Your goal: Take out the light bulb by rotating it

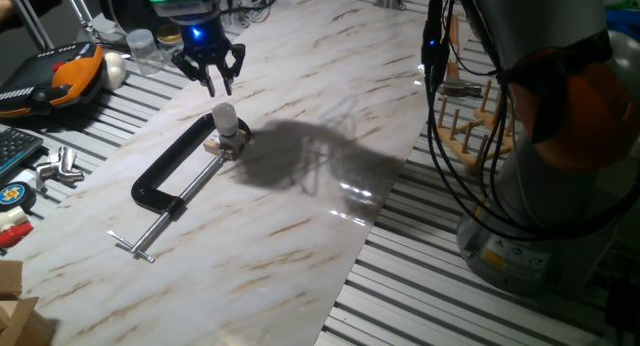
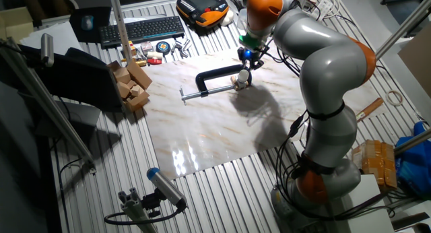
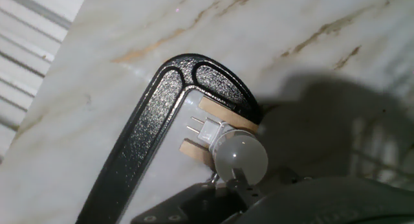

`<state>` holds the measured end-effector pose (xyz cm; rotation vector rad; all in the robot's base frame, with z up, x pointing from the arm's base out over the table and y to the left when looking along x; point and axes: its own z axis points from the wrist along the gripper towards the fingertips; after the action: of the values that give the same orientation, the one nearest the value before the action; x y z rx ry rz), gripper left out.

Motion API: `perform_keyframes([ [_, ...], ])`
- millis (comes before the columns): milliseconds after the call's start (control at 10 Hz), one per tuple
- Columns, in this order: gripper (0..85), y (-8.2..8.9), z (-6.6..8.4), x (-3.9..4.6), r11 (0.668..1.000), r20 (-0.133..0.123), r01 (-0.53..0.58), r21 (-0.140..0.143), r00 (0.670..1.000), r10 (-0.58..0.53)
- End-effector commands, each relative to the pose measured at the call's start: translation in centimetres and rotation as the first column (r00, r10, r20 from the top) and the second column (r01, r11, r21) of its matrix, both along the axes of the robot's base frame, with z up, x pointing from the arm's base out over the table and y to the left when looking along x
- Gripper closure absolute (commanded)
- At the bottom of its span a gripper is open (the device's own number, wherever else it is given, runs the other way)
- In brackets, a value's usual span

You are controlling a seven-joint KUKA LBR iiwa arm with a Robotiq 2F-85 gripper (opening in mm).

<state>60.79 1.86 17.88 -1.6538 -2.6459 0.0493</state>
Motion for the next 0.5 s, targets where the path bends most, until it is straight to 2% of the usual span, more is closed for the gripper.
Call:
perform_keyframes([
  [0,34.0,0.01,-0.03,0.02,0.916,0.0,0.401,-0.001,0.916,-0.401],
  [200,0.0,0.01,-0.05,0.05,0.871,0.014,0.492,0.006,0.871,-0.492],
  [300,0.0,0.0,-0.11,0.09,0.837,0.023,0.547,0.026,0.837,-0.547],
  [400,0.0,0.02,-0.3,0.23,0.79,0.019,0.612,0.031,0.79,-0.612],
])
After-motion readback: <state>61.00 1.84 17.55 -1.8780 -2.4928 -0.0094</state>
